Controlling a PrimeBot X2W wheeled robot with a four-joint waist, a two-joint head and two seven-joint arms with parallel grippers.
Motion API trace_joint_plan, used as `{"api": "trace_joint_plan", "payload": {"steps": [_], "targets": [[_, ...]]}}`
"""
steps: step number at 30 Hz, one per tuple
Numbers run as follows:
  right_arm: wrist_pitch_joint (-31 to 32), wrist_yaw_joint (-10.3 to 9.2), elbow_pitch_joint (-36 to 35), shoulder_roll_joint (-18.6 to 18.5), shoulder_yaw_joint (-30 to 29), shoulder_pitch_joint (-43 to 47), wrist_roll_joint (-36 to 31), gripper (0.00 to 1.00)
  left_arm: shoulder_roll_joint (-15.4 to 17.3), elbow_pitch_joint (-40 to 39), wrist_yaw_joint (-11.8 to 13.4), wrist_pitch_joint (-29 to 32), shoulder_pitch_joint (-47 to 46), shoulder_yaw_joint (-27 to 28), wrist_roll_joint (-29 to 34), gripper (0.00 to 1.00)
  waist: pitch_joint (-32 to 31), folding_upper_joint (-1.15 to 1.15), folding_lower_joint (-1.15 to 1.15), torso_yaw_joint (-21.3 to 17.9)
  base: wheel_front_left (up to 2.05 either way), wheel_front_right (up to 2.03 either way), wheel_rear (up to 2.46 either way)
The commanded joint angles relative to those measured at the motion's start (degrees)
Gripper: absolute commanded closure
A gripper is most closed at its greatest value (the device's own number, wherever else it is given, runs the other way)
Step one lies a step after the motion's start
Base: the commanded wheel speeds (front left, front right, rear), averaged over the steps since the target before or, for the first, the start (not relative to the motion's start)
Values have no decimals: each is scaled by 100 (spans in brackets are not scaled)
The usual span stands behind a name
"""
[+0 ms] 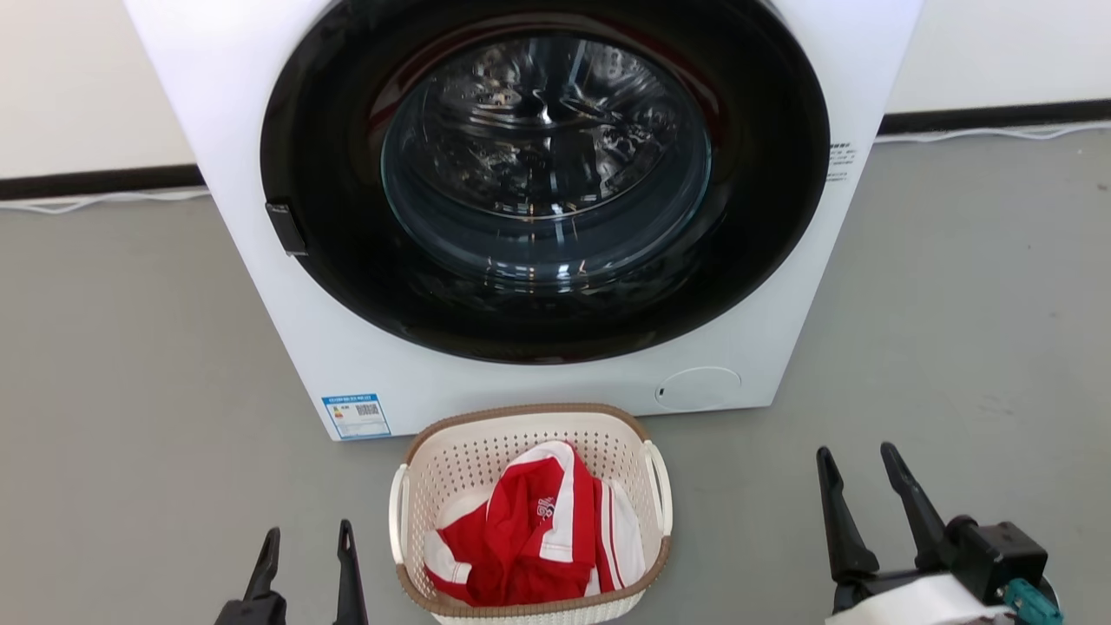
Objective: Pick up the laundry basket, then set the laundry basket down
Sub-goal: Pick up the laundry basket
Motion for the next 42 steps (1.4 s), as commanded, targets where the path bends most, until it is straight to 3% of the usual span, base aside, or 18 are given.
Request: {"api": "trace_joint_plan", "payload": {"steps": [1, 25, 42], "targets": [[-38, 39, -133, -9, 133, -49, 7, 0, 35, -175, -21, -29, -76, 186, -22, 0, -65, 0, 0, -4, 0, 0, 0], [-38, 39, -127, -9, 185, 125, 28, 0, 35, -135, -140, -29, 85, 326, -43, 0, -198, 0, 0, -26, 0, 0, 0], [-38, 39, 17, -9, 235, -154, 39, 0, 35, 138, -199, -29, -191, 368, -56, 0, 289, 0, 0, -75, 0, 0, 0]]}}
